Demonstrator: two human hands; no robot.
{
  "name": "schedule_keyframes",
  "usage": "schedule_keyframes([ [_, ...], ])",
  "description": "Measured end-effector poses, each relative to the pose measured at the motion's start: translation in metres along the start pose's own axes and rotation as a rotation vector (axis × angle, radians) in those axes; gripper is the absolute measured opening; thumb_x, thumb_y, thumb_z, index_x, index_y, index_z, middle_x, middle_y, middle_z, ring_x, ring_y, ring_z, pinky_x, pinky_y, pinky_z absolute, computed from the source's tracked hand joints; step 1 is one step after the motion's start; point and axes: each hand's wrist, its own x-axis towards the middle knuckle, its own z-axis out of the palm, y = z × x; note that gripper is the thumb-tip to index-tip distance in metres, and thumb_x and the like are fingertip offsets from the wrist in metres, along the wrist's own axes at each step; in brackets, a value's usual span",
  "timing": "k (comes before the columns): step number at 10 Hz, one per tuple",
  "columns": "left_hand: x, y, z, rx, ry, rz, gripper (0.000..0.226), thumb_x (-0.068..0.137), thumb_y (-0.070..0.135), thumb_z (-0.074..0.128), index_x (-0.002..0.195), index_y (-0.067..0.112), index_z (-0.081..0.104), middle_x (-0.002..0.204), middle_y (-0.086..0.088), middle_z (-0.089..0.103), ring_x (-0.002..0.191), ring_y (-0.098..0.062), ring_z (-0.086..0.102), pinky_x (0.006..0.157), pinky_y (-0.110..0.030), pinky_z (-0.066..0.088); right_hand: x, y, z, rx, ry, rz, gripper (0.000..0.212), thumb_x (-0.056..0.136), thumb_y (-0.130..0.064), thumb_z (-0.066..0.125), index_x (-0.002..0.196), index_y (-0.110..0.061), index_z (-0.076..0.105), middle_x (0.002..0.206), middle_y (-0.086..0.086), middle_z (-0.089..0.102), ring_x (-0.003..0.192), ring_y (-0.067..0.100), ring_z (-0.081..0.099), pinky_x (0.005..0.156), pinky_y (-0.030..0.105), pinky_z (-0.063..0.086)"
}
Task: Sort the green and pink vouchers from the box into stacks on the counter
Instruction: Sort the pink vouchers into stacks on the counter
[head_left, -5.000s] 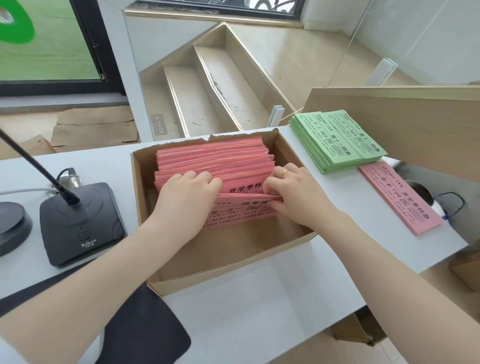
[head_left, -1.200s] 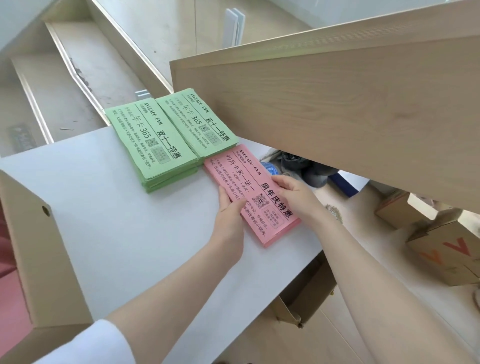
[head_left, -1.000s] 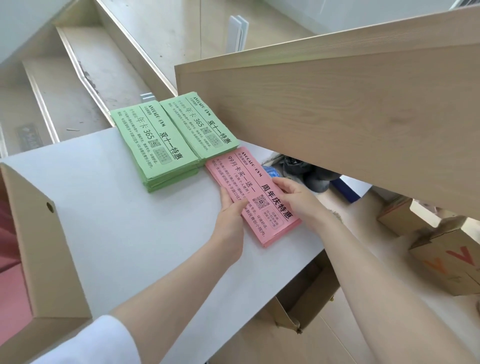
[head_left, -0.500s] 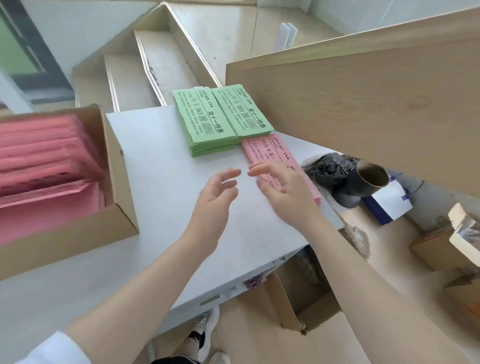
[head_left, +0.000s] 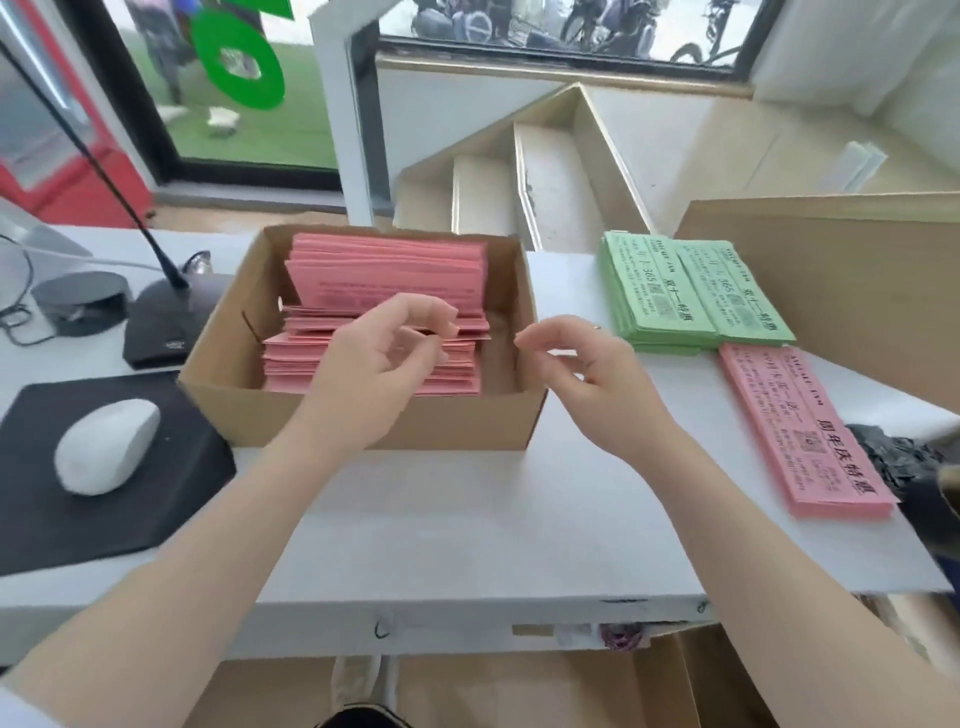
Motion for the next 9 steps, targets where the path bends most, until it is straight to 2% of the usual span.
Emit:
schedule_keyframes([
  [1, 0.039, -0.025, -0.028, 0.444, -0.23, 0.128, 0.036, 0.085, 0.017, 0.065, 0.117, 0.027, 0.055, 0.111, 0.009, 0.058, 0.104, -0.008, 0.055, 0.095, -0.024, 0.044, 0.023, -0.008, 0.015, -0.111, -0.028, 0.129, 0.025, 0.092, -0.006, 0.047, 0.097, -0.026, 0.061, 0.096, -0.007, 0.063, 0.087, 0.013, 0.059, 0.074, 0.015, 0.045],
  [2, 0.07, -0.051, -0.038, 0.874, -0.611, 0.193, 0.085, 0.078, 0.046, 0.067, 0.146, 0.022, 0.021, 0.154, -0.003, 0.015, 0.142, -0.023, 0.013, 0.115, -0.035, 0.014, 0.047, -0.011, 0.033, -0.331, -0.141, 0.326, 0.028, 0.093, -0.009, 0.041, 0.111, -0.016, 0.061, 0.107, -0.007, 0.06, 0.097, 0.011, 0.055, 0.079, 0.017, 0.042],
  [3, 0.086, -0.077, -0.04, 1.152, -0.834, 0.227, 0.117, 0.072, 0.06, 0.064, 0.146, 0.019, -0.016, 0.152, -0.009, -0.028, 0.142, -0.029, -0.019, 0.114, -0.039, -0.007, 0.072, -0.009, 0.054, -0.544, -0.303, 0.534, 0.03, 0.09, -0.007, 0.037, 0.111, -0.001, 0.058, 0.114, 0.008, 0.061, 0.105, 0.026, 0.054, 0.089, 0.033, 0.044],
  [4, 0.09, -0.097, -0.04, 1.211, -0.876, 0.297, 0.128, 0.068, 0.061, 0.067, 0.143, 0.015, -0.025, 0.149, -0.011, -0.034, 0.14, -0.034, -0.022, 0.113, -0.045, -0.009, 0.093, -0.002, 0.069, -0.553, -0.386, 0.775, 0.031, 0.09, -0.008, 0.039, 0.113, 0.001, 0.058, 0.111, 0.018, 0.06, 0.091, 0.026, 0.053, 0.082, 0.032, 0.044],
  [5, 0.085, -0.107, -0.038, 1.228, -0.912, 0.381, 0.122, 0.072, 0.052, 0.067, 0.143, 0.013, -0.024, 0.152, -0.011, -0.026, 0.141, -0.038, -0.012, 0.115, -0.049, 0.0, 0.1, 0.0, 0.078, -0.536, -0.409, 0.922, 0.017, 0.092, -0.009, 0.039, 0.099, -0.005, 0.054, 0.097, 0.013, 0.051, 0.085, 0.023, 0.045, 0.071, 0.028, 0.04],
  [6, 0.084, -0.107, -0.036, 1.196, -0.957, 0.367, 0.121, 0.071, 0.05, 0.069, 0.145, 0.018, -0.02, 0.156, -0.008, -0.007, 0.139, -0.039, 0.014, 0.111, -0.045, 0.022, 0.099, -0.006, 0.082, -0.554, -0.44, 1.05, 0.01, 0.094, -0.009, 0.036, 0.091, -0.01, 0.046, 0.092, 0.008, 0.046, 0.082, 0.023, 0.043, 0.055, 0.023, 0.034],
  [7, 0.09, -0.105, -0.037, 1.153, -0.989, 0.329, 0.112, 0.071, 0.049, 0.067, 0.146, 0.026, -0.013, 0.152, -0.009, 0.009, 0.126, -0.035, 0.034, 0.094, -0.039, 0.037, 0.1, -0.004, 0.085, -0.468, -0.369, 1.189, 0.017, 0.094, -0.017, 0.039, 0.08, -0.012, 0.047, 0.076, 0.003, 0.045, 0.072, 0.021, 0.045, 0.062, 0.025, 0.037],
  [8, 0.104, -0.105, -0.046, 1.042, -0.953, 0.35, 0.092, 0.078, 0.044, 0.057, 0.147, 0.029, -0.002, 0.146, -0.003, 0.026, 0.117, -0.028, 0.044, 0.076, -0.032, 0.037, 0.103, 0.004, 0.088, -0.093, -0.183, 1.335, 0.014, 0.091, -0.018, 0.039, 0.089, -0.01, 0.05, 0.086, 0.01, 0.053, 0.076, 0.026, 0.051, 0.072, 0.032, 0.045],
  [9, 0.12, -0.107, -0.061, 0.952, -0.934, 0.353, 0.08, 0.084, 0.045, 0.048, 0.148, 0.029, 0.002, 0.145, 0.003, 0.031, 0.116, -0.023, 0.048, 0.072, -0.03, 0.04, 0.103, 0.001, 0.087, 0.224, -0.043, 1.423, 0.02, 0.093, -0.027, 0.037, 0.089, -0.012, 0.05, 0.077, 0.008, 0.054, 0.06, 0.022, 0.051, 0.055, 0.027, 0.046],
])
